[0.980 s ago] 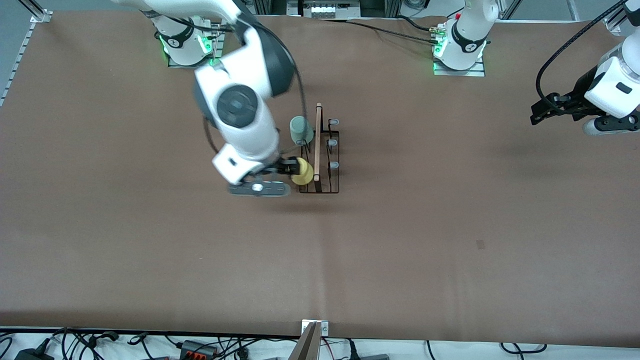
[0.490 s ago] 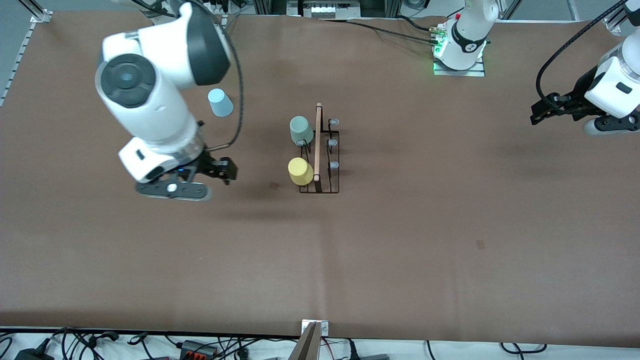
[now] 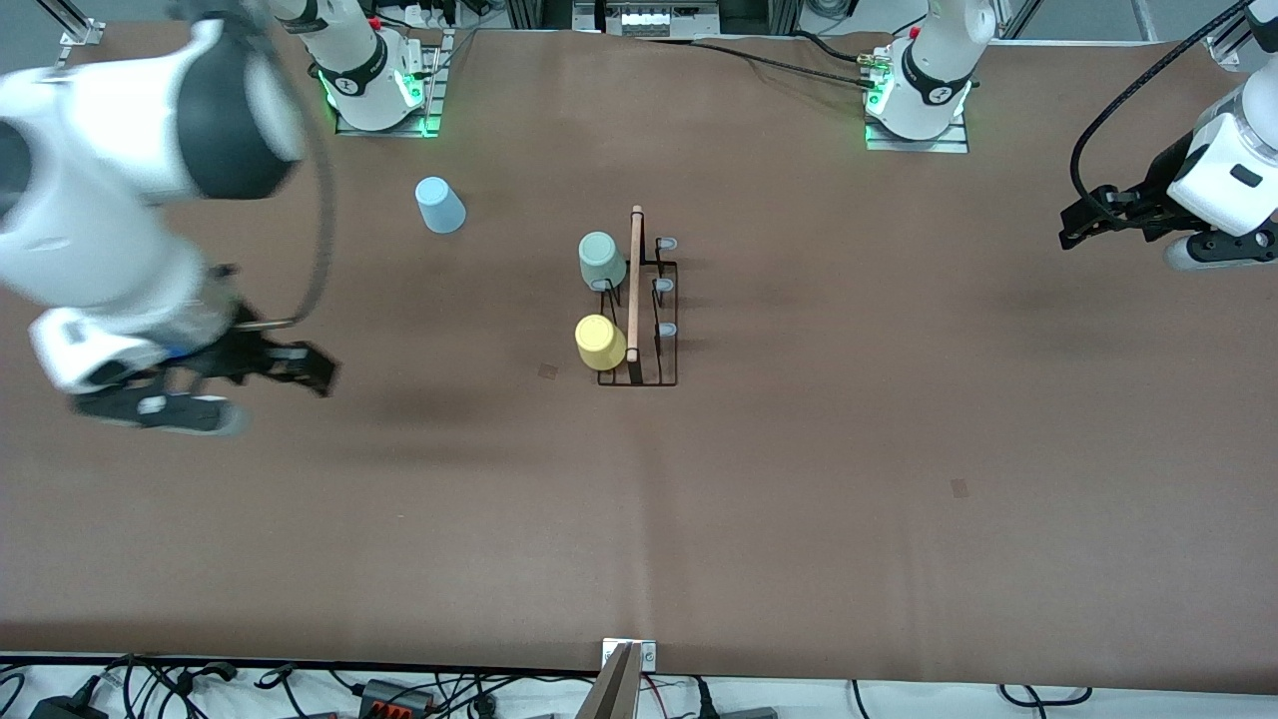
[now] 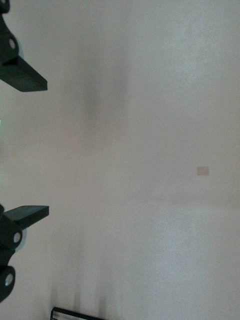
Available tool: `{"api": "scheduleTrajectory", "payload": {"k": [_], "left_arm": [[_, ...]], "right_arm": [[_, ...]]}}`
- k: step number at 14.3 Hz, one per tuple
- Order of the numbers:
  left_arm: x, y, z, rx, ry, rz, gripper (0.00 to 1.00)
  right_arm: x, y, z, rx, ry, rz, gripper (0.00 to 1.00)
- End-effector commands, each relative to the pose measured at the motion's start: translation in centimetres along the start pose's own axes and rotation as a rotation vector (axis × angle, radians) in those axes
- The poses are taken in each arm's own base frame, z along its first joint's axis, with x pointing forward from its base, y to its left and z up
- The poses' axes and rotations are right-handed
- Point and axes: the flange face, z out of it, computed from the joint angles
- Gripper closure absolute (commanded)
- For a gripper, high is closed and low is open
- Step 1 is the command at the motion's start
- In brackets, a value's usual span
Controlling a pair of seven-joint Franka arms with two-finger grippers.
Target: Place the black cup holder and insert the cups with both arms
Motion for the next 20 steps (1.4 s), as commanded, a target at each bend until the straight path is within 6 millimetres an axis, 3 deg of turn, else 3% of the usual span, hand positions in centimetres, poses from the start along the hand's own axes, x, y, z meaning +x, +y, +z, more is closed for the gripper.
{"api": "scheduleTrajectory", "payload": {"k": [1, 4, 7, 13, 20], "left_arm": [[0.0, -0.2, -0.7, -0.025, -0.003, 0.001, 0.00], [0.0, -0.4, -0.7, -0.025, -0.003, 0.000, 0.00], [0.0, -0.3, -0.7, -0.024, -0.003, 0.001, 0.00], [0.1, -0.6, -0.6, -0.024, -0.006, -0.003, 0.00], [0.2, -0.8, -0.4, -0.025, -0.011, -0.006, 0.00]], "right_arm": [[-0.4, 6.3, -1.1, 0.057, -0.018, -0.015, 0.00], [-1.4, 12.0, -2.5, 0.075, -0.015, -0.031, 0.00], [-2.6, 14.7, -3.8, 0.047, -0.009, -0.051, 0.00], [-4.3, 15.0, -3.9, 0.016, -0.033, -0.064, 0.00], [-4.2, 14.9, -4.3, 0.011, -0.016, -0.085, 0.00]]}}
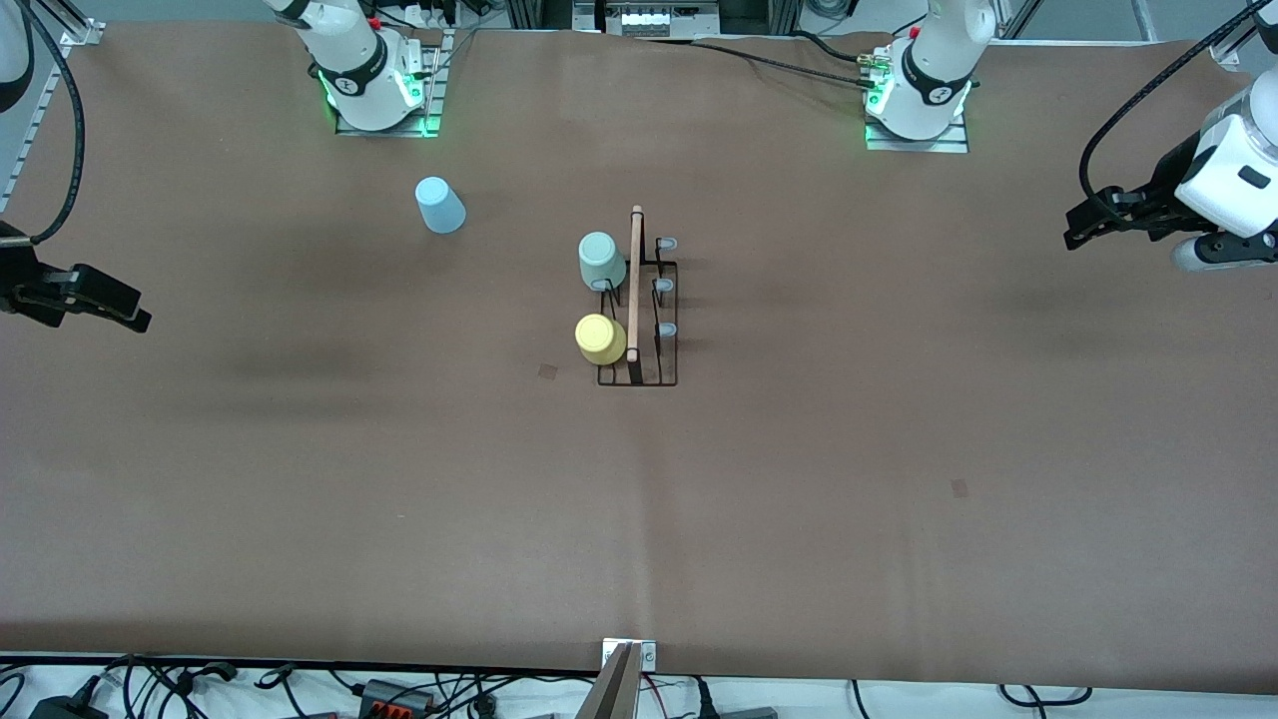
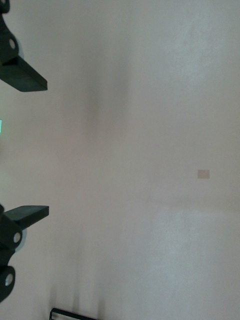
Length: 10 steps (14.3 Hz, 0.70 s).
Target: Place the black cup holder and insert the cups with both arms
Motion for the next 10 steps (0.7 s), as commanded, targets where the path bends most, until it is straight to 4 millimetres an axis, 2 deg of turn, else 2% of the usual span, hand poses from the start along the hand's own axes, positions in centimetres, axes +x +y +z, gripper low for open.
{"api": "scheduleTrajectory", "payload": {"k": [1, 7, 10], "left_arm": [[0.1, -0.2, -0.5, -0.023, -0.007, 0.005, 0.00], [0.0, -0.3, -0.5, -0.025, -0.011, 0.002, 0.00], [0.1, -0.2, -0.4, -0.024, -0.014, 0.005, 0.00]], "right_arm": [[-0.8, -0.6, -0.3, -0.015, 0.010, -0.038, 0.00], [-1.4, -0.2, -0.4, -0.025, -0.011, -0.033, 0.00], [-3.8, 0.1, 0.7, -0.021, -0.022, -0.035, 0.00]]}}
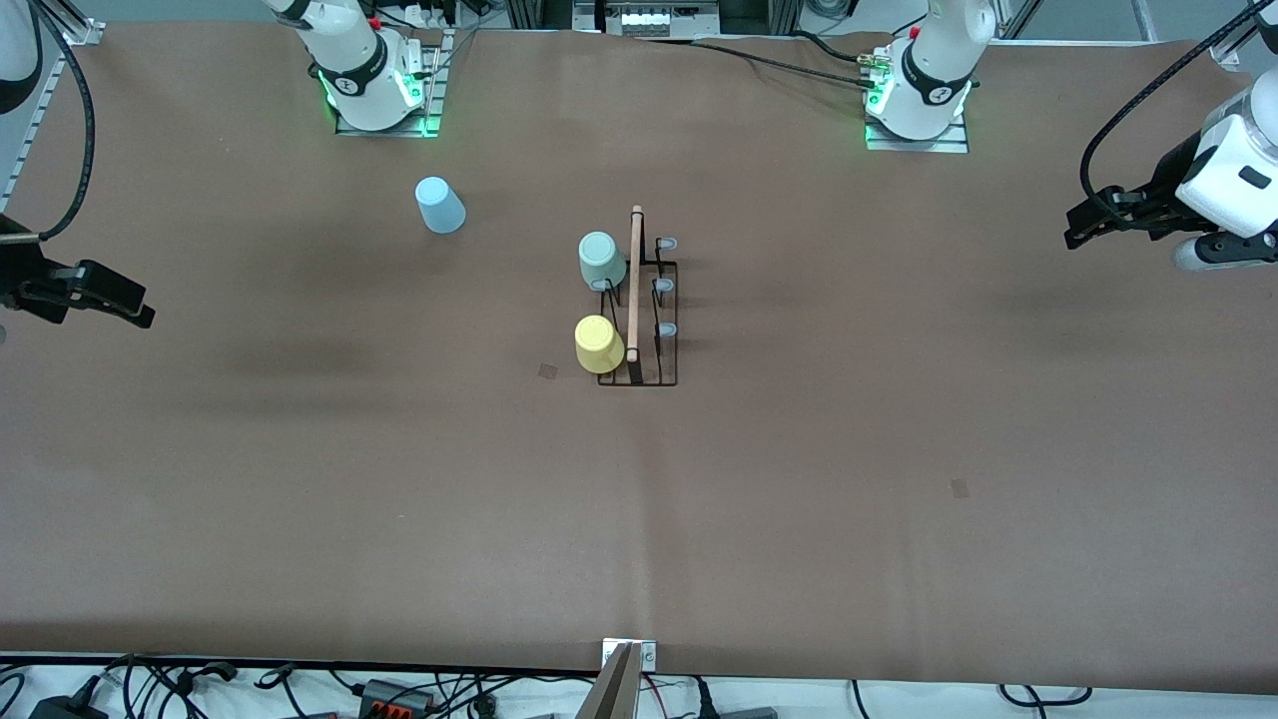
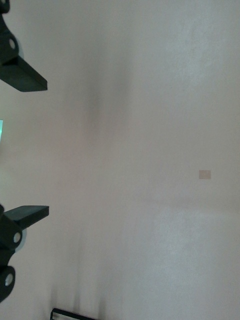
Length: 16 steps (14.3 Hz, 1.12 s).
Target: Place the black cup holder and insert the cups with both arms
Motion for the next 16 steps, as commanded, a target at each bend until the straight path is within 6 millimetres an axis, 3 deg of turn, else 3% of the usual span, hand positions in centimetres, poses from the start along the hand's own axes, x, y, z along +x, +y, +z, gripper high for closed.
{"api": "scheduleTrajectory", "payload": {"k": [1, 4, 6, 16], "left_arm": [[0.1, -0.1, -0.5, -0.025, -0.007, 0.006, 0.00], [0.1, -0.1, -0.5, -0.023, -0.006, 0.009, 0.00], [0.2, 0.1, -0.6, -0.023, 0.000, 0.011, 0.00], [0.3, -0.2, -0.5, -0.020, 0.001, 0.011, 0.00]], "right_arm": [[-3.8, 0.2, 0.5, -0.010, 0.016, -0.026, 0.00], [-6.0, 0.3, 1.4, -0.022, 0.019, -0.024, 0.00], [-6.6, 0.4, 1.0, -0.021, 0.014, -0.032, 0.00], [-7.5, -0.2, 0.2, -0.009, -0.027, -0.026, 0.00]]}}
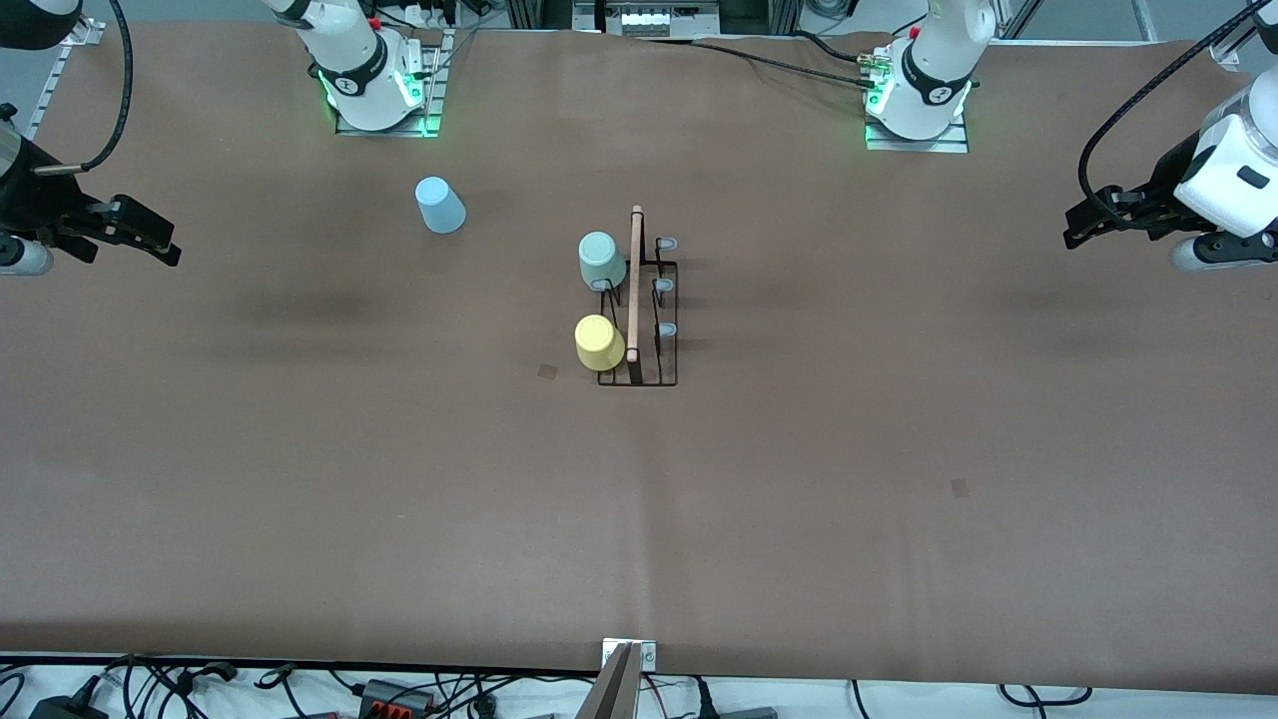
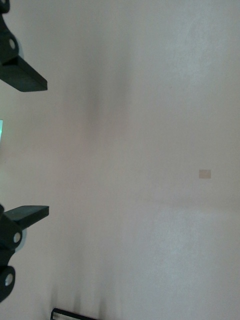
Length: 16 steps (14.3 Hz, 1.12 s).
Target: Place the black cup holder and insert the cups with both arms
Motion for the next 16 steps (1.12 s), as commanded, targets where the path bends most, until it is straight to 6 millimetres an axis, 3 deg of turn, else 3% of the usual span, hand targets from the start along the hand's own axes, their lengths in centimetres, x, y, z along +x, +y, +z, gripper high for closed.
{"api": "scheduleTrajectory", "payload": {"k": [1, 5, 16], "left_arm": [[0.27, -0.32, -0.53, -0.015, 0.002, 0.009, 0.00], [0.42, -1.17, -0.38, -0.028, -0.001, -0.024, 0.00], [0.51, -1.09, -0.30, -0.028, -0.003, -0.022, 0.00]], "right_arm": [[-0.98, -0.27, -0.52, -0.002, -0.002, -0.011, 0.00], [-0.67, -0.27, -0.32, -0.004, 0.007, -0.011, 0.00], [-0.34, 0.01, -0.10, -0.007, 0.014, -0.005, 0.00]]}}
